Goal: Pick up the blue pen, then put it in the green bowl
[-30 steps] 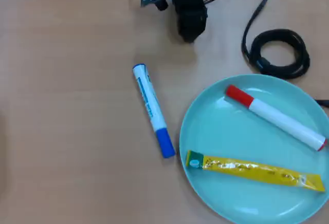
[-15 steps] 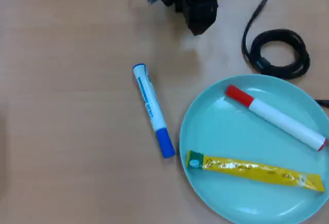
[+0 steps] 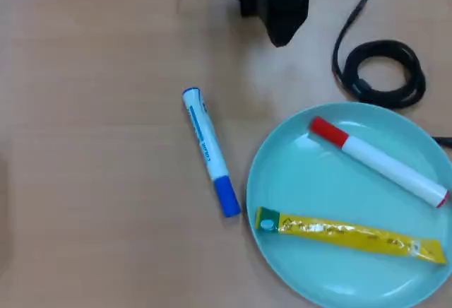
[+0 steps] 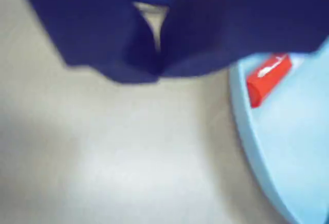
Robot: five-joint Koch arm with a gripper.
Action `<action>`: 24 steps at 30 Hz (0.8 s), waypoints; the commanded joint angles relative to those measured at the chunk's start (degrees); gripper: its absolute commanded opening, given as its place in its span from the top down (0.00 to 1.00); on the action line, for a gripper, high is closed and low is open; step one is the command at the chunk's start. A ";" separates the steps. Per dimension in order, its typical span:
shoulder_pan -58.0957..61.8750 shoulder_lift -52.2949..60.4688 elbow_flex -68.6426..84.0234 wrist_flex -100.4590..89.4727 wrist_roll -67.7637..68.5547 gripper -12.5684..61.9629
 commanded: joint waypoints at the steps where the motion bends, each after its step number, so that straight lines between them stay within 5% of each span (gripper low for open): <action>1: 0.00 5.80 -9.32 -0.09 3.96 0.94; 16: 1.32 5.62 -19.07 -0.09 33.49 0.94; 24: 4.22 5.10 -29.36 5.45 35.16 0.94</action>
